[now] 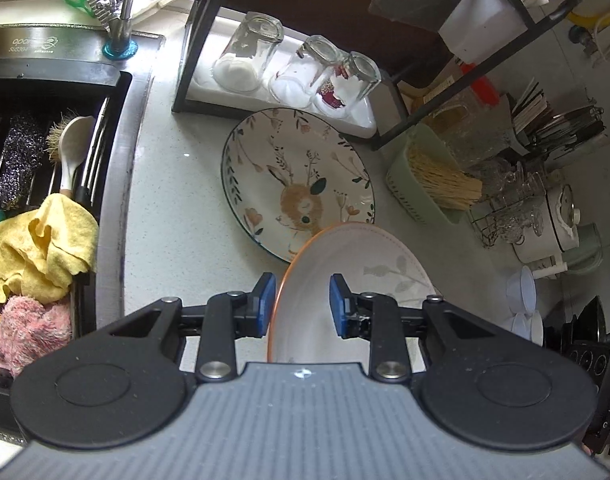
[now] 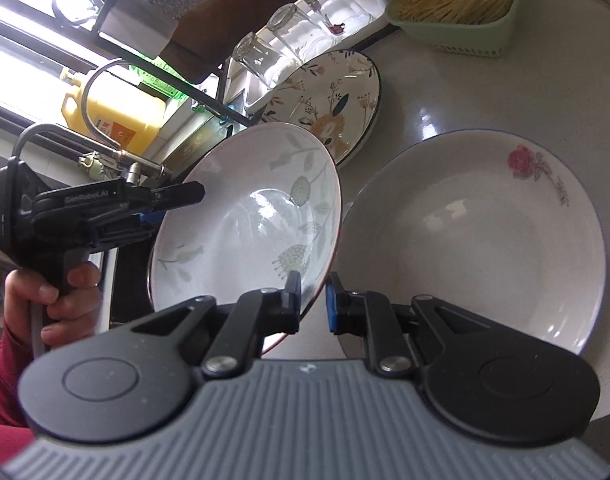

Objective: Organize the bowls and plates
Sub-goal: 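Lift the leaf-pattern plate with the right gripper over the rose-pattern plate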

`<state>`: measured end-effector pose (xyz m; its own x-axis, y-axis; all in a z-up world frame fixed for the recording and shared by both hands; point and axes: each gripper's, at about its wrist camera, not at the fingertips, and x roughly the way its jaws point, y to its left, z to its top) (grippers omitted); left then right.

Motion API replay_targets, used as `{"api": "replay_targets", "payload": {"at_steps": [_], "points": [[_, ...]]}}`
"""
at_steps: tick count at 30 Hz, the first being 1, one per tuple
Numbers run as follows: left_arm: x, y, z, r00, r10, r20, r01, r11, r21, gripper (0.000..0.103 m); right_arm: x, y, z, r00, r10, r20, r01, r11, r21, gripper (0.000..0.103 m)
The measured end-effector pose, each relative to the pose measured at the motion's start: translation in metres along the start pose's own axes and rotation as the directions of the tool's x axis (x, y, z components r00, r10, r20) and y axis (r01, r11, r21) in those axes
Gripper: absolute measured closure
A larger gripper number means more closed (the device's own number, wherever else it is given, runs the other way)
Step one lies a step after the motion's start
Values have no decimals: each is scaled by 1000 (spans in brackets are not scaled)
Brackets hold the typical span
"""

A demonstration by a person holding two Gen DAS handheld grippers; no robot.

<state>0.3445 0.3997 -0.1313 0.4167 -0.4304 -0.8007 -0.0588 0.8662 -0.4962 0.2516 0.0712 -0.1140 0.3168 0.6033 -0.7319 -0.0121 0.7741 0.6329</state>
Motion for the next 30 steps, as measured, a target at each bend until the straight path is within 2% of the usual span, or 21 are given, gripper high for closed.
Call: {"api": "replay_targets", "payload": {"at_steps": [5, 12, 18, 23, 30], "points": [[14, -29, -9, 1000, -7, -18, 7, 1000, 10, 71, -19, -22, 5, 1000, -26, 4, 26, 999, -37, 87], [52, -52, -21, 995, -32, -94, 30, 999, -27, 71, -36, -62, 6, 998, -53, -16, 52, 998, -24, 87], [81, -80, -24, 992, 5, -128, -1, 999, 33, 71, -40, -91, 4, 997, -68, -21, 68, 998, 10, 87], [96, -83, -25, 989, 3, -150, 0, 1000, 25, 71, -34, -106, 2, 995, -96, -24, 97, 994, 48, 86], [101, -85, -28, 988, 46, -147, -40, 998, 41, 71, -30, -108, 4, 994, -107, -21, 108, 993, 38, 86]]}}
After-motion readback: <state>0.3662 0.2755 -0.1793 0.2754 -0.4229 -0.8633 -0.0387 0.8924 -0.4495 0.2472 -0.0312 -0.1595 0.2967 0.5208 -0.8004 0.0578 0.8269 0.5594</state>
